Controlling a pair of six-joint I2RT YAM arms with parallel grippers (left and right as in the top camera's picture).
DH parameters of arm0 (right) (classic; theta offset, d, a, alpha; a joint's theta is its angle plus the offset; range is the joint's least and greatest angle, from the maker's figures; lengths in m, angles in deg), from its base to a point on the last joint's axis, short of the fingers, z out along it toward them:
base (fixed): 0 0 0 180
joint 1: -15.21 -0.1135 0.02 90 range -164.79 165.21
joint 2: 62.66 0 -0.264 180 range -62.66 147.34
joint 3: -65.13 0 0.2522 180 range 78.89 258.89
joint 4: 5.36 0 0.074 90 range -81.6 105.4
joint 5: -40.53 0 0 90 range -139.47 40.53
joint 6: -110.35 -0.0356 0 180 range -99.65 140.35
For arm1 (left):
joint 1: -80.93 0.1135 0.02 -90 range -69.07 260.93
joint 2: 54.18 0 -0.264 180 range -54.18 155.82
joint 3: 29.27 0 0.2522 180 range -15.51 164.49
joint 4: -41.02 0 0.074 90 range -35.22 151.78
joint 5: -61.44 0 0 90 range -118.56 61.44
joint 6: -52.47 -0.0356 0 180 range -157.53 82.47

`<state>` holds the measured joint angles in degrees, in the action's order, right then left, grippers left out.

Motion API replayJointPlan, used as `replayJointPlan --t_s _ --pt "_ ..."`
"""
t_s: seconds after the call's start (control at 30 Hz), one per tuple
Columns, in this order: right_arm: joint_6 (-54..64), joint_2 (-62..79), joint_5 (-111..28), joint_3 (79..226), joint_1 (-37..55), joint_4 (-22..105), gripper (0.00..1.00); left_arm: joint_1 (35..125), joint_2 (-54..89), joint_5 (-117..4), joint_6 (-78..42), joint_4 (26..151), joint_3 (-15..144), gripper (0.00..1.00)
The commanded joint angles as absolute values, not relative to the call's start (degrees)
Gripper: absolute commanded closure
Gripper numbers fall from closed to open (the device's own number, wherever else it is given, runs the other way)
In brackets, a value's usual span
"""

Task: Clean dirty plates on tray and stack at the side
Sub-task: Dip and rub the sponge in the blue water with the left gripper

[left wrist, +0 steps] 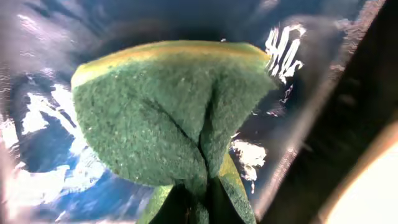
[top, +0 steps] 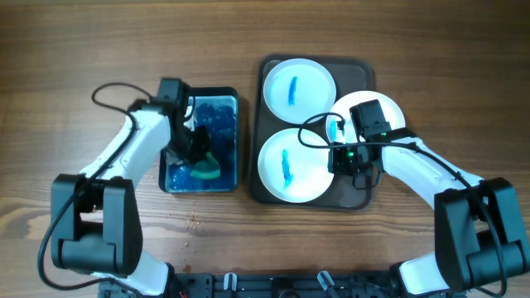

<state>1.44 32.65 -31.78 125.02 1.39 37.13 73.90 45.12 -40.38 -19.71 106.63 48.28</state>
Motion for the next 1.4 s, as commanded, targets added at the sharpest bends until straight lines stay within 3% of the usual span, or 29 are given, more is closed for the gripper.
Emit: replayJointPlan --t_s 0.0,0.43,0.73,0.77,0.83,0.9,0.97,1.1,1.27,1.37 --pt "0.58 35.23 -34.07 123.66 0.93 38.46 0.95 73.4 40.14 -37.29 -22.83 111.86 59.91 0.96" --pt "0.63 35.23 -34.07 123.66 0.93 38.44 0.95 73.27 42.46 -35.98 -23.66 113.71 60.11 0.96" --pt "0.63 35.23 -34.07 123.66 0.93 38.44 0.95 73.09 45.28 -35.98 -22.11 100.69 45.16 0.96" --pt "0.65 35.23 -34.05 123.66 0.93 38.44 0.95 73.09 45.63 -35.96 -22.13 100.08 44.22 0.94" --pt "0.6 35.23 -34.07 123.66 0.93 38.44 0.95 73.09 45.82 -35.96 -22.13 100.21 44.09 0.79" --pt "0.6 35.23 -34.07 123.66 0.93 38.44 0.95 73.09 45.54 -36.01 -22.11 100.36 44.24 0.76" --pt "0.6 35.23 -34.07 123.66 0.93 38.44 0.95 73.09 45.23 -36.01 -22.09 101.63 45.18 0.64" --pt "0.23 35.23 -34.05 123.66 0.93 38.48 0.95 73.09 45.12 -35.96 -22.13 104.77 47.67 0.51" --pt "-0.49 35.23 -34.07 123.66 0.93 38.44 0.95 72.92 45.37 -35.79 -22.13 103.57 48.15 0.52" --pt "-0.79 35.23 -34.07 123.66 0.93 38.44 0.96 72.9 46.22 -33.32 -22.13 103.18 48.11 0.66"
